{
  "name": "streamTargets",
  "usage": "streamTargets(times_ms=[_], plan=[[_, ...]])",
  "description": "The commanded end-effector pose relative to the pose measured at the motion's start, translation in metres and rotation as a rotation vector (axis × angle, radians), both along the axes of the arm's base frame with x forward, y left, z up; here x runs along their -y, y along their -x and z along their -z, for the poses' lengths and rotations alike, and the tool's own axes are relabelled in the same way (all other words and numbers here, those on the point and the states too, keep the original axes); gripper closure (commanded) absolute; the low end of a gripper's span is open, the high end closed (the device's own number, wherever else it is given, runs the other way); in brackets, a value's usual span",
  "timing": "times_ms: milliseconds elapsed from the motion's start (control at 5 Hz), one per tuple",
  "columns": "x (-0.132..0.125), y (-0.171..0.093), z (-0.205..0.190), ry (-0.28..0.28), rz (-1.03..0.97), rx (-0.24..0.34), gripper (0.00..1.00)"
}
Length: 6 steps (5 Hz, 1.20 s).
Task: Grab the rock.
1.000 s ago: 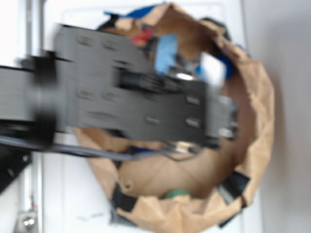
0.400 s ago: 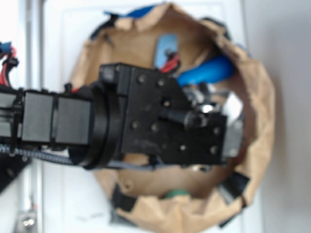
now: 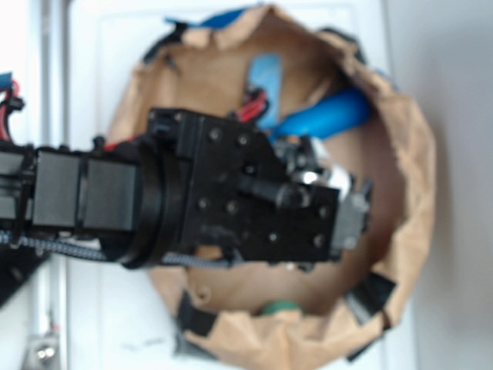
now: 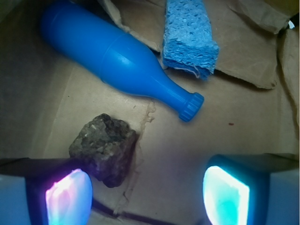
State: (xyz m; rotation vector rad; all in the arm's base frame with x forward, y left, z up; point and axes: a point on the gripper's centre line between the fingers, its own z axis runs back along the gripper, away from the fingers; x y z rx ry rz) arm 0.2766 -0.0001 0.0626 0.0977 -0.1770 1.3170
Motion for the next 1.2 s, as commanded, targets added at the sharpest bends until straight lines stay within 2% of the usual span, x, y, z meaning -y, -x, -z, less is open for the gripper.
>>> streamTargets(times_ms=[0, 200, 600, 800, 1000], plan=[[-0.006, -0.021, -0.009, 0.015, -0.04, 0.058, 0.0], [-0.006, -0.027, -0.014, 0.037, -0.052, 0.051, 0.0], [-0.005, -0.03, -0.009, 0.021, -0.049, 0.046, 0.0], [-0.008, -0.035, 0.002, -0.005, -0.051, 0.041, 0.0], [-0.008, -0.031, 0.021, -0.058, -0.032, 0.005, 0.0]])
